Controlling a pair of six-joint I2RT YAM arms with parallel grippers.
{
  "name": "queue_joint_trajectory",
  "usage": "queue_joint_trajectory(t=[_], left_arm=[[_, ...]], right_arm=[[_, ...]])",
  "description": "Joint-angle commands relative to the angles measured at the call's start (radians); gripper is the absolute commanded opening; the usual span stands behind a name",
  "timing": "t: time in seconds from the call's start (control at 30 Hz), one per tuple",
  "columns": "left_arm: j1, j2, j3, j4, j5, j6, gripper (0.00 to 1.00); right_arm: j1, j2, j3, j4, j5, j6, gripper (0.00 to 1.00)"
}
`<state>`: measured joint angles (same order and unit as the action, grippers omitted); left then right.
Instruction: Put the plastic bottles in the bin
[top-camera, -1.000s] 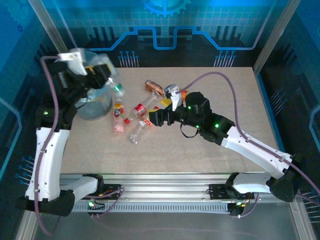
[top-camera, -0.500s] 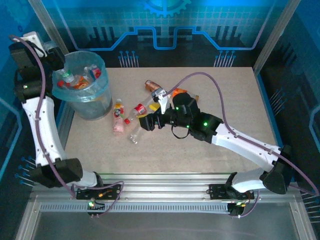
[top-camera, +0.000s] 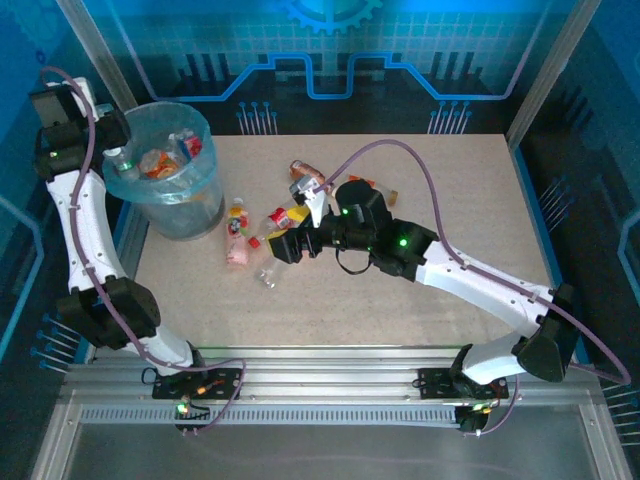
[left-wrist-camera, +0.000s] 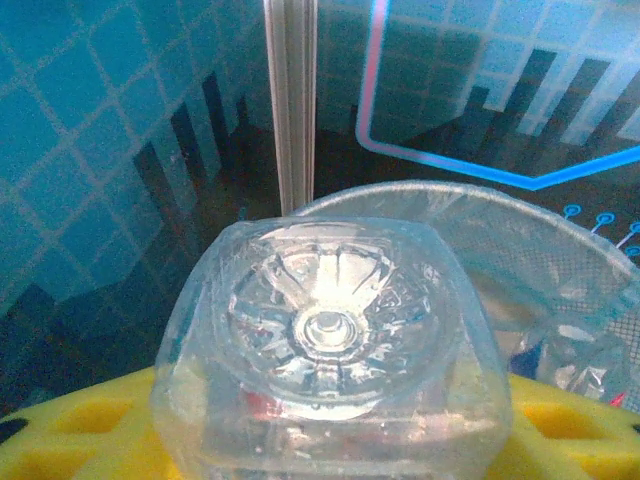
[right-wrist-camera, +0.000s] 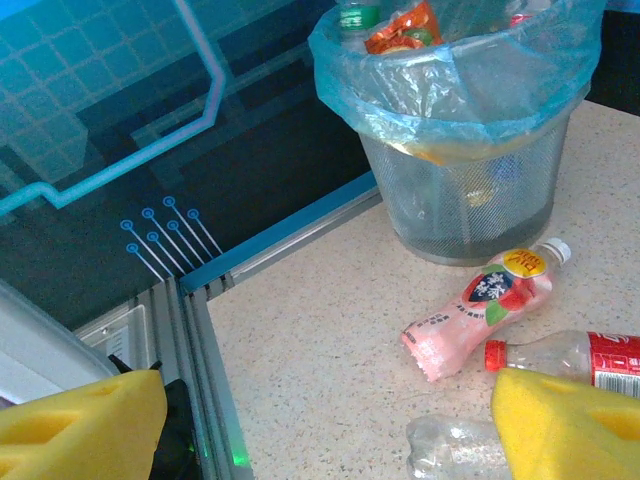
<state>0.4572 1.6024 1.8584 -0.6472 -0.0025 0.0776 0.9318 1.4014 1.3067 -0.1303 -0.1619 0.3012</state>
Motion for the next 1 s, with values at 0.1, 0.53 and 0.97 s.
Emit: queue_joint_trajectory(t=[0.1, 0.53, 0.97], left_arm=[[-0.033, 0.020, 0.010, -0.018, 0.047, 0.023, 0.84], [-0.069, 0.008, -0.069, -0.078, 0.025, 0.018, 0.77], [0.000, 0.156, 0.264, -0.207, -0.011, -0.099, 0.72]], right_arm=[[0.035, 0.006, 0.023, -0.014, 0.002, -0.017, 0.85], [0.047, -0.002, 0.017, -0.026, 0.018, -0.033, 0.85], [0.048, 0.015, 0.033, -0.048, 0.013, -0.053, 0.85]])
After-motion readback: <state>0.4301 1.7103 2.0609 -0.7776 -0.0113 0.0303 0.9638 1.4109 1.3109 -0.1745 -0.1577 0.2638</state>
